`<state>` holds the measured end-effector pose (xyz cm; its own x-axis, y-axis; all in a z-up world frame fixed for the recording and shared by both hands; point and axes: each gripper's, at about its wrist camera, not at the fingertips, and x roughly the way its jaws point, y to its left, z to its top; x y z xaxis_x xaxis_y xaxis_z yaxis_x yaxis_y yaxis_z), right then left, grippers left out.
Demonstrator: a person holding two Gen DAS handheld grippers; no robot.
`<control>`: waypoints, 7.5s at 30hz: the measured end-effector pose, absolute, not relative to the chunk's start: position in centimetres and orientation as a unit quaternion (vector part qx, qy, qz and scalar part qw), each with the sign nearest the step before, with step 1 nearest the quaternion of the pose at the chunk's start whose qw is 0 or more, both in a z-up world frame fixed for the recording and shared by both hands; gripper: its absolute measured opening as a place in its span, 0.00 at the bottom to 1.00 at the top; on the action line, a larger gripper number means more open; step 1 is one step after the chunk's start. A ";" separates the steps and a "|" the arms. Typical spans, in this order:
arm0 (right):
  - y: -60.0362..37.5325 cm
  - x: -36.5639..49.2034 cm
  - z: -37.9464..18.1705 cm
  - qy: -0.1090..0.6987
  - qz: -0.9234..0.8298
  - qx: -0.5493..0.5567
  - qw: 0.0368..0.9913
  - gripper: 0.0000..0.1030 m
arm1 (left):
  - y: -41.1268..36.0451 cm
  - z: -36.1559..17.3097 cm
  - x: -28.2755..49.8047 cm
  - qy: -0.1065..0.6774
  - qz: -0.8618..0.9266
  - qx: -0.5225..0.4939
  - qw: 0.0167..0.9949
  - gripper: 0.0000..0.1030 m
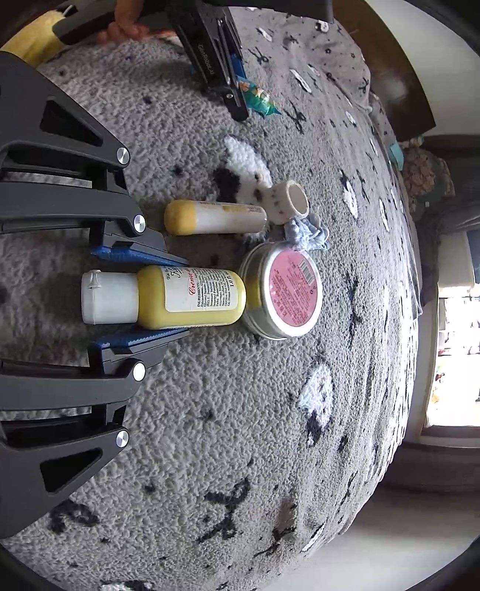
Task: Collect trash
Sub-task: 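Grasp the yellow lotion bottle with the right gripper while the left gripper grasps the blue wet-wipes pack, then lower both held items below the bed edge and open both grippers over the bin, then raise both open tools back above the bed, then grasp the yellow-capped stick with the right gripper while the left gripper grasps the cream tape roll, then lower both held items below the bed edge and open both grippers over the bin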
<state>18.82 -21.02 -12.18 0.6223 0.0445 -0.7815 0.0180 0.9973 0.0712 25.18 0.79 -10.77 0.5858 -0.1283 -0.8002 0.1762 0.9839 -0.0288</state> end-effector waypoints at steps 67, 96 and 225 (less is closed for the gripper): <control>-18.3 -4.1 -26.7 0.565 0.099 0.107 0.812 0.31 | -1.1 -29.8 -2.9 0.609 -0.255 0.026 0.751 0.26; -20.9 -3.8 -23.9 0.537 0.055 0.136 0.831 0.73 | -1.6 -25.4 -3.5 0.578 -0.260 0.043 0.773 0.82; -18.8 -4.3 -15.7 0.436 0.099 0.062 0.893 0.21 | -0.9 -17.0 -2.5 0.451 -0.266 0.043 0.851 0.30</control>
